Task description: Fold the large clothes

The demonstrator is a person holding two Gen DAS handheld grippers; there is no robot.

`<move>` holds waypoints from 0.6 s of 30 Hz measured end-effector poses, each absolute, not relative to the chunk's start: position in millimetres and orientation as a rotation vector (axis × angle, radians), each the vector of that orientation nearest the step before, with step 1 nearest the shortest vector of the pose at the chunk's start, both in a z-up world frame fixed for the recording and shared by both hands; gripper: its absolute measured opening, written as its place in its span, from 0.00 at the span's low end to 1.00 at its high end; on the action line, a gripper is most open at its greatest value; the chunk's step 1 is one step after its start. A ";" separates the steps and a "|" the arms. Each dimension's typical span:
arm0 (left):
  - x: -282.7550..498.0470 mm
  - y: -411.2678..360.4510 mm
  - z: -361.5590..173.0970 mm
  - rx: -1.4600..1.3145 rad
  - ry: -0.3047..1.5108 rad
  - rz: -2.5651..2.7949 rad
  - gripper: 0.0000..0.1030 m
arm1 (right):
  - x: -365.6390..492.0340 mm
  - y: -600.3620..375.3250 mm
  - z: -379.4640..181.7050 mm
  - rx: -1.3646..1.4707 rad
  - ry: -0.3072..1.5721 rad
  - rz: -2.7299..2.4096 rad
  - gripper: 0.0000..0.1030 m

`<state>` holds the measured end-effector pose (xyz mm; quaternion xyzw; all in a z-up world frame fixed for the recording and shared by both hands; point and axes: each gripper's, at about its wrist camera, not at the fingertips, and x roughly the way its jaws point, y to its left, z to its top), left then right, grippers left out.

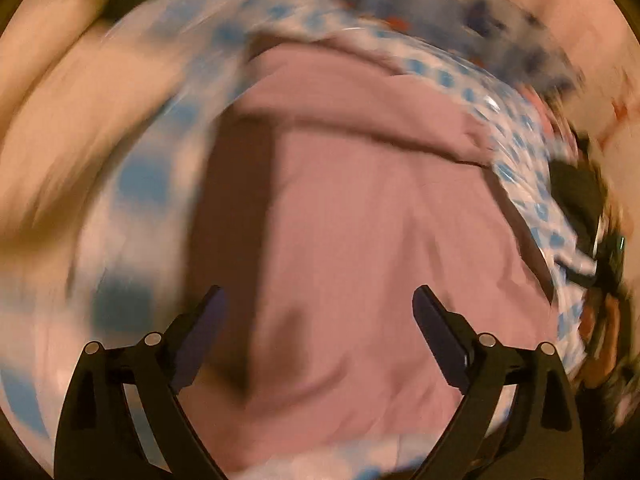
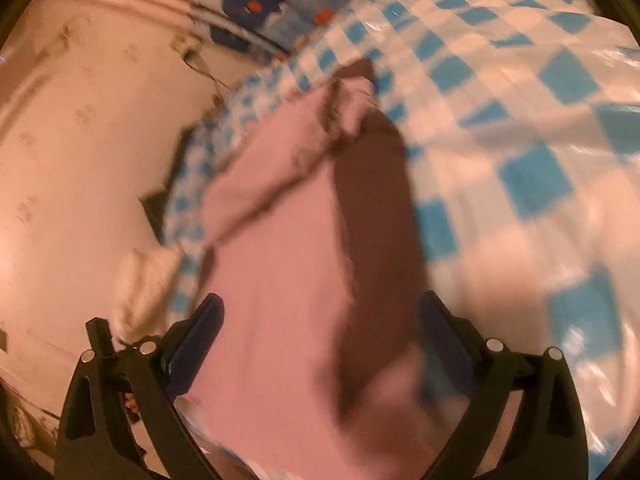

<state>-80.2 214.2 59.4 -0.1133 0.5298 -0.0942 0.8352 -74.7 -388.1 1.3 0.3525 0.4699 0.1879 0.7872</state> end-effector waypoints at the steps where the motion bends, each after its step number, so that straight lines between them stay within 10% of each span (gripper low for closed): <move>1: -96.1 236.9 49.5 -0.313 1.135 -0.180 0.87 | -81.4 -388.5 -2.4 0.753 1.055 0.420 0.91; 18: -144.3 259.8 -23.9 -0.505 1.247 -0.163 0.89 | -107.4 -356.1 -50.5 0.694 1.335 0.449 0.91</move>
